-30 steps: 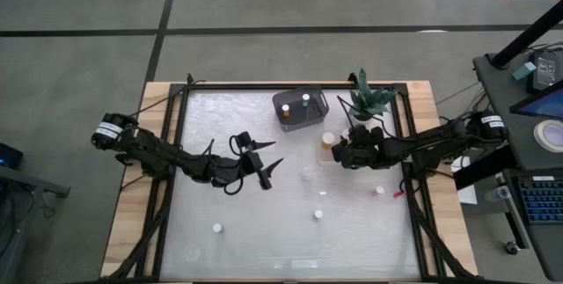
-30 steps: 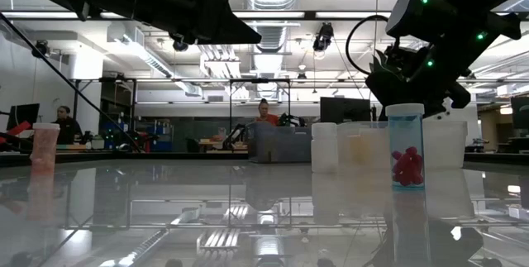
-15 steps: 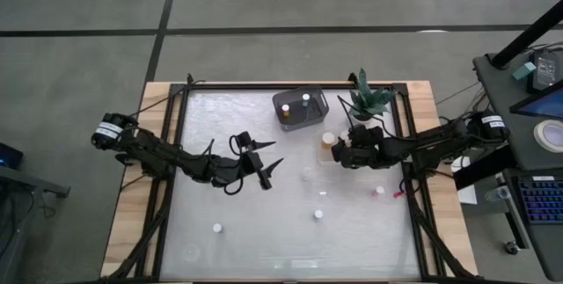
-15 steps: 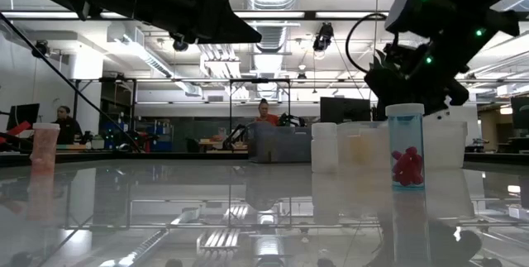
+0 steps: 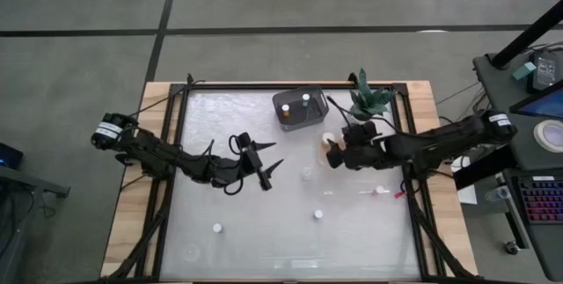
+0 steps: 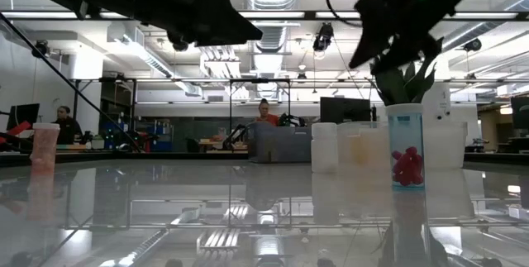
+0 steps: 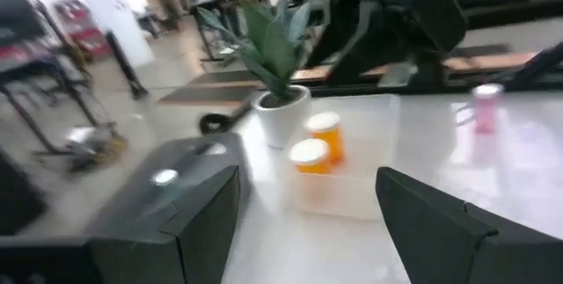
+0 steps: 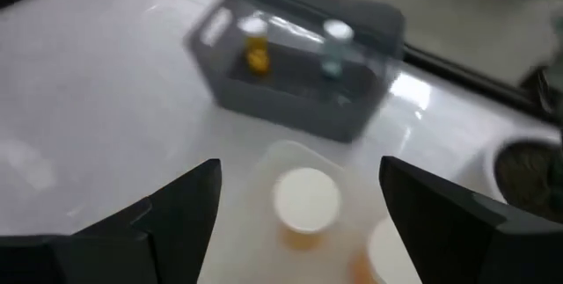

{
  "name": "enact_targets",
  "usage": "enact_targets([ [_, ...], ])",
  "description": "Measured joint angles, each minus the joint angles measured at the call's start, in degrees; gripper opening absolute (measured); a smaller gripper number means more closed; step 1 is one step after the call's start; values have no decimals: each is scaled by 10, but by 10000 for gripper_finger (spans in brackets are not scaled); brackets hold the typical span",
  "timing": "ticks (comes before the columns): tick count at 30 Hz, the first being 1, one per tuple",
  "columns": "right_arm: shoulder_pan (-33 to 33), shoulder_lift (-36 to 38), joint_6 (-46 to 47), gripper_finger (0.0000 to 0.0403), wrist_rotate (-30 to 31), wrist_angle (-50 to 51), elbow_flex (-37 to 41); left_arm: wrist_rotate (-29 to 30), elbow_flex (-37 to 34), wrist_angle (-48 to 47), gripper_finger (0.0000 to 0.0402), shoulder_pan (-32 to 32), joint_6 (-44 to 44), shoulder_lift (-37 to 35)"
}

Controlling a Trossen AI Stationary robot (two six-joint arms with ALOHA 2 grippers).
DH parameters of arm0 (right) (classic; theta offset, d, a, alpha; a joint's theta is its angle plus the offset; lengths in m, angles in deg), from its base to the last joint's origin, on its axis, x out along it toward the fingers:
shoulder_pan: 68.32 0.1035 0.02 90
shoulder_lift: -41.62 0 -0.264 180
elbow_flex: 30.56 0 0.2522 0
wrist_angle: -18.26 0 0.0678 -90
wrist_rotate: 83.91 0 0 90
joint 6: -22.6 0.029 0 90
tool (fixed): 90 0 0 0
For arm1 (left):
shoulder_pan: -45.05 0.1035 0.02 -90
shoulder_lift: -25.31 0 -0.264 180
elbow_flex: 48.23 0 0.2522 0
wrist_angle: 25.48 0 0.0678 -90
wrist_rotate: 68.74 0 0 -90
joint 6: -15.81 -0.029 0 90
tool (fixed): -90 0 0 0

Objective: Pick and place medicine bottles into bin by pill shape (circle, oval)
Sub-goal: Put the left small pink pill bottle into the black bin

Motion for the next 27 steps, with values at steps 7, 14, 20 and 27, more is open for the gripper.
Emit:
enact_targets([
  [7, 54, 0, -157, 299, -12, -7, -43, -103, 4, -120, 250, -27, 165, -5],
  [14, 73, 0, -237, 299, -14, -39, -47, -221, 72, -499, 250, -40, 422, -59],
  [20, 73, 0, -301, 299, -10, -110, -44, -312, 123, -798, 250, -53, 610, -108],
  [27, 73, -1, -351, 299, -10, -170, -43, -347, 110, -952, 250, -120, 772, -143],
])
